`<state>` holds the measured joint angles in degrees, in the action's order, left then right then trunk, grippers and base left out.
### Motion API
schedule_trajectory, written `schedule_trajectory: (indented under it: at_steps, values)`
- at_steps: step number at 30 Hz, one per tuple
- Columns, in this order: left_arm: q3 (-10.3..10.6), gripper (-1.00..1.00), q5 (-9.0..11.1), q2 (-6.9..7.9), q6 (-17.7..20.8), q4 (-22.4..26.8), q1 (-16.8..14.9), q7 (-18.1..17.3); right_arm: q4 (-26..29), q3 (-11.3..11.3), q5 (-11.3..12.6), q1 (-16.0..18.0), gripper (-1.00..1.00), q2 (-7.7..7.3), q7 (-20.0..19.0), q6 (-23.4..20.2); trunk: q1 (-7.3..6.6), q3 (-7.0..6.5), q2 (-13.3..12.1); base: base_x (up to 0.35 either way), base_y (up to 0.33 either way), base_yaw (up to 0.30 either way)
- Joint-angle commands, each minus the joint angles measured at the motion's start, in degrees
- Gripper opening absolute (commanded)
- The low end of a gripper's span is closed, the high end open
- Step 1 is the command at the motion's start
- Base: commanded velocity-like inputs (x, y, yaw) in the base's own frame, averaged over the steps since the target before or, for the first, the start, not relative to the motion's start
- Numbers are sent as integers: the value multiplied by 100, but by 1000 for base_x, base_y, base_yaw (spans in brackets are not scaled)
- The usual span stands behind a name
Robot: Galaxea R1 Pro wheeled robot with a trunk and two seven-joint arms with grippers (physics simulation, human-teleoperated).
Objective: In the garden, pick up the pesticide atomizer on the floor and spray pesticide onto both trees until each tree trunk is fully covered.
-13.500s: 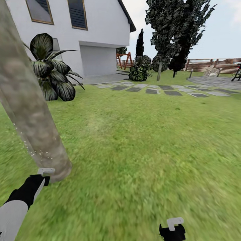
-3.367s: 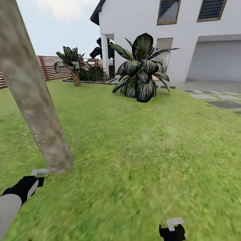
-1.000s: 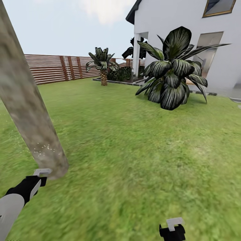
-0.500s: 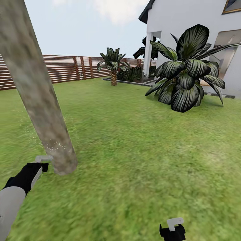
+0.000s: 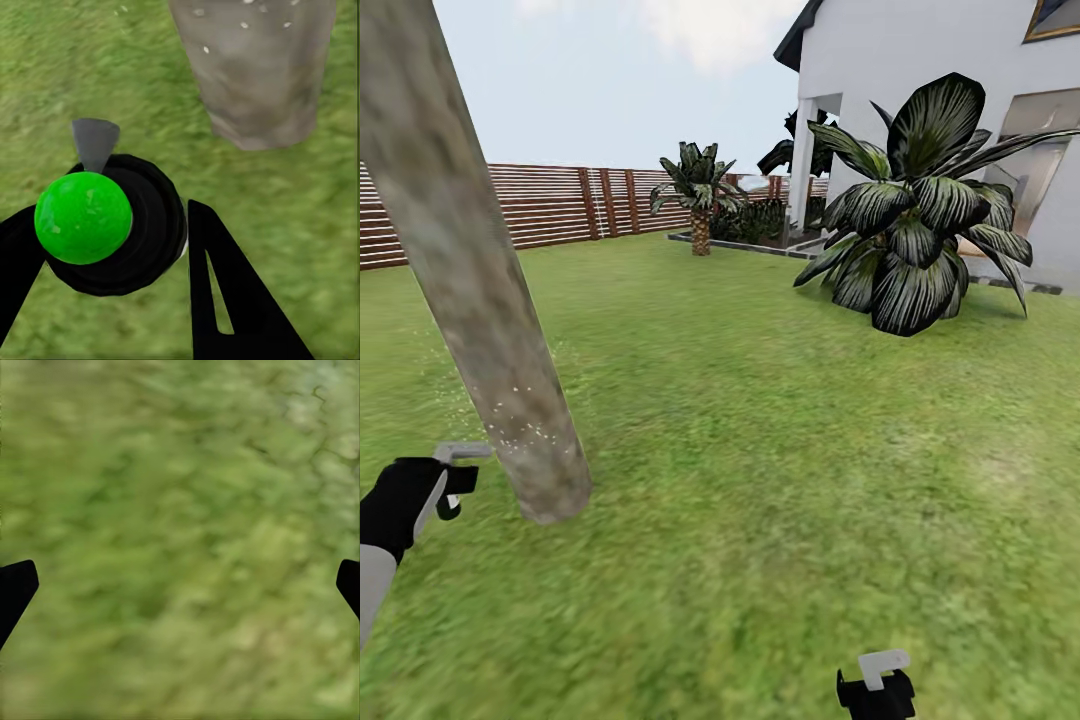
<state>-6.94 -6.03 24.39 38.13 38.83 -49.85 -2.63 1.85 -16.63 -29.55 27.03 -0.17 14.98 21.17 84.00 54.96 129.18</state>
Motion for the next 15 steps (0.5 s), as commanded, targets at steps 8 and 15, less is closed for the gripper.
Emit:
schedule_trajectory:
  at_steps: [8,15]
  values:
    - [-15,-100,-100,16,38,106,-56,-53,-9,-42,-60,5,100,0,23,27,-1,5,2,0,0,208]
    - [-17,-100,-117,31,36,142,0,-45,-9,-42,-60,6,100,0,23,19,-1,5,2,67,-72,34]
